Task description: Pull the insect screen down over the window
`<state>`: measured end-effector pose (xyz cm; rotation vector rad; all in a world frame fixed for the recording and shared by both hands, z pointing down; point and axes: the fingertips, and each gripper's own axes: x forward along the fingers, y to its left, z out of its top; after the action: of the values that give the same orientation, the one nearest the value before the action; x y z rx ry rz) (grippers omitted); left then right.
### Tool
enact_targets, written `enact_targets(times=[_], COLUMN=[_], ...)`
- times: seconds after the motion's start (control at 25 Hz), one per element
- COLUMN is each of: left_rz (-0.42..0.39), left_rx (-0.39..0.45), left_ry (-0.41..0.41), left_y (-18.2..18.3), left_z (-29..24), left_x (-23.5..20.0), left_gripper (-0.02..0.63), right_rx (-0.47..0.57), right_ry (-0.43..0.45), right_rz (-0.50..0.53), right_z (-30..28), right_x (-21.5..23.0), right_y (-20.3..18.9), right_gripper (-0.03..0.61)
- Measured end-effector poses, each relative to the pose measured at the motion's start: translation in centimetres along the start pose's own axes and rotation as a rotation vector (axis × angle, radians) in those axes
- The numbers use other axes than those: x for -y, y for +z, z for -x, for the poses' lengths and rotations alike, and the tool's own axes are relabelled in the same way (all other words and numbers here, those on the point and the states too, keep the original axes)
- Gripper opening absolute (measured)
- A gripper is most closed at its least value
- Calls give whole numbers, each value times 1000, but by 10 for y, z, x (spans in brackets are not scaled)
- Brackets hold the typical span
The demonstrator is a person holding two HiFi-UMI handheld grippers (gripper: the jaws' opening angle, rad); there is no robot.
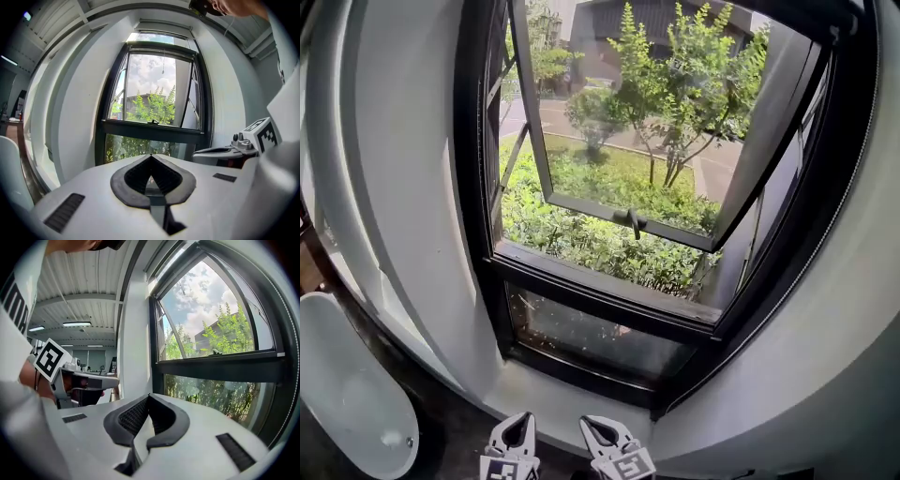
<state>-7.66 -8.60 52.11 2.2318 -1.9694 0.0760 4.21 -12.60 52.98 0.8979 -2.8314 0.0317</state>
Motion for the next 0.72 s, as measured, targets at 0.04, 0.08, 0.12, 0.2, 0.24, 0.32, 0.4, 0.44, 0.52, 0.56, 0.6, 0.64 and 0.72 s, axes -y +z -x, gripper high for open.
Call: enact_targets(times=[0.04,0.08,0.12,0.2,0.24,0.32,0.4,0.44,0.52,0.56,0.6,0.64,0.72], left_rz=[-15,-29,-42,-68,-80,-105,-132,-149,-192,-220,-254,-289,-344], left_rx=[5,11,16,25,29,38,49,56,77,91,106,120,142], left_ry=[-2,-3,-4,-6,-6,-8,-12,-17,-33,-46,-60,-73,-103], left_y=[6,11,17,28,33,43,55,62,79,90,101,112,135], left_z=[-8,-17,-26,-43,-52,-71,-89,-98,-114,-120,-127,-132,-142], left_x=[0,0,-1,-1,-1,-1,-1,-2,-4,-7,-10,-13,-18], left_gripper=[12,12,12,12,12,12,12,12,14,14,14,14,25], right_rx=[6,12,19,32,39,54,70,77,91,97,101,103,99], right_ry=[-10,-20,-31,-54,-65,-87,-109,-119,-140,-150,-159,-168,-186], right_rz=[15,31,47,82,98,131,163,178,208,224,239,255,290], right_z=[-2,-4,-6,-9,-11,-15,-19,-21,-25,-27,-28,-30,-33], right_x=[8,15,23,37,45,60,77,85,101,108,115,121,130], right_y=[7,13,20,34,41,54,67,73,86,93,100,108,128], right_gripper=[-3,-3,-3,-3,-3,-3,-3,-3,-3,-3,-3,-2,23])
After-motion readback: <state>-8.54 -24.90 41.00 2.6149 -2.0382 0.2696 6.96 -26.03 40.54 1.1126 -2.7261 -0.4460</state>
